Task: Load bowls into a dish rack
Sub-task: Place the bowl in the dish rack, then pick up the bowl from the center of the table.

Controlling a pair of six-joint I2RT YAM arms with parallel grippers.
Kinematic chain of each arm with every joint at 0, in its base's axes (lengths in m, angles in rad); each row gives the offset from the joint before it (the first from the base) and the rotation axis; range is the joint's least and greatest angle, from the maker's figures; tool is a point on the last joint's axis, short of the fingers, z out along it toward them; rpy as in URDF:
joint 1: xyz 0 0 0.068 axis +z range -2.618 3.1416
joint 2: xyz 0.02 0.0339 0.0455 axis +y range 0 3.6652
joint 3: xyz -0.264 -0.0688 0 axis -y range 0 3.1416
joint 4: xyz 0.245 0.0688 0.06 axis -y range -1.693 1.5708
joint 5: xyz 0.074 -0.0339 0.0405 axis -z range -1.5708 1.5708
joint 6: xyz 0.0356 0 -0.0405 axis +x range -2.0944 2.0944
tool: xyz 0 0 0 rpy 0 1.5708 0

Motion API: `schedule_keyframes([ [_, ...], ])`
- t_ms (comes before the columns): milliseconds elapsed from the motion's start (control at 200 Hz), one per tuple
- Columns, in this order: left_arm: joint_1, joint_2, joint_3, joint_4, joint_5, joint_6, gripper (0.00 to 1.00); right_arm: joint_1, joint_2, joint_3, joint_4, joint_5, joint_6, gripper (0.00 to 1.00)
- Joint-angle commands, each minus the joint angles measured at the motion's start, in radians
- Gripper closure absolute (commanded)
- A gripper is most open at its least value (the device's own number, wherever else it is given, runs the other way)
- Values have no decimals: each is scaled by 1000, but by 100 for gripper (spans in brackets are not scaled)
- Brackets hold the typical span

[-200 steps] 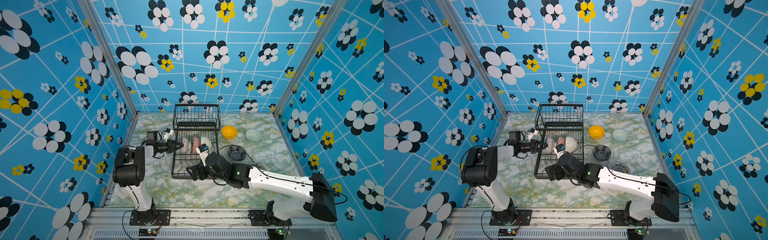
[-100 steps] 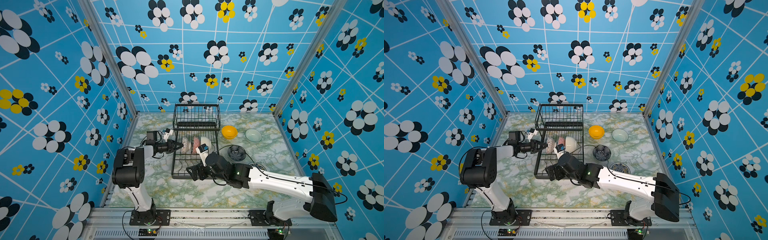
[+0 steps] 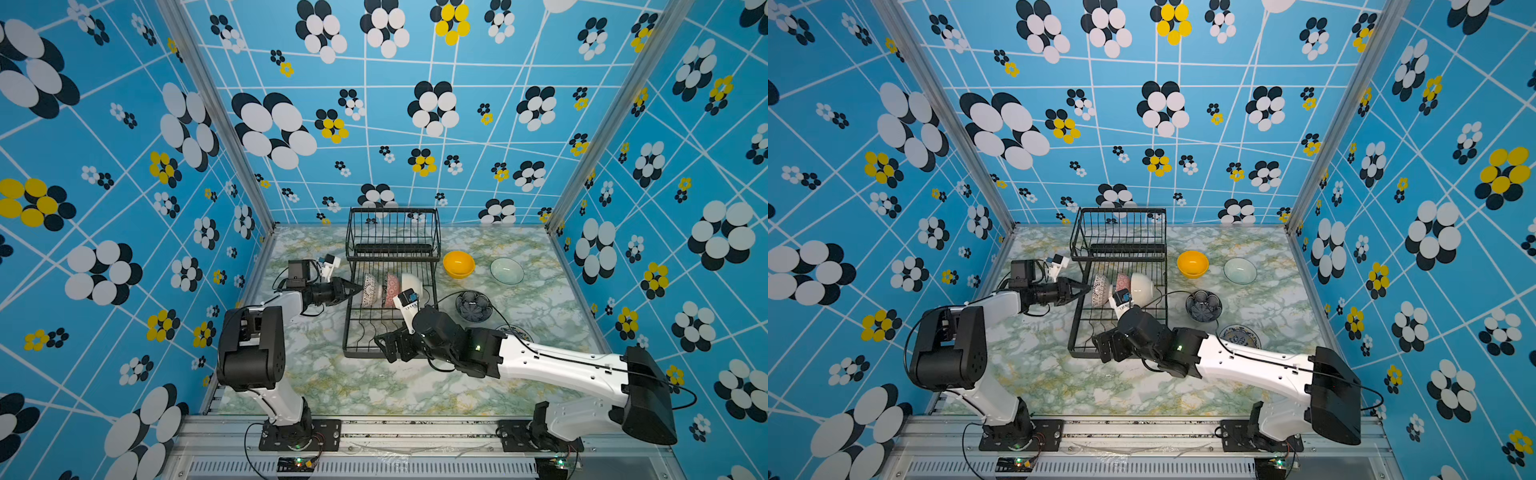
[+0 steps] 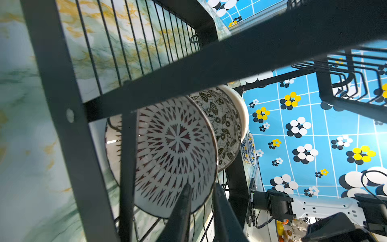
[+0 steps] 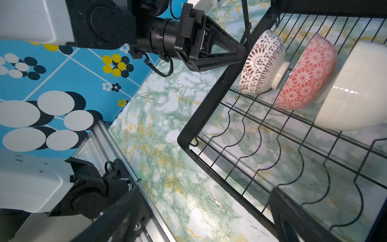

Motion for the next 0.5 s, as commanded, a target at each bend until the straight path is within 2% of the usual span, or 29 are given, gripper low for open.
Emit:
schedule_keyframes([
  [0, 13, -40, -11, -54, -37, 28, 78, 6, -38, -19, -9, 29, 1, 1],
  [495, 38, -165, -34, -174, -126, 50, 78, 6, -116, -49, -101, 100, 30, 1],
])
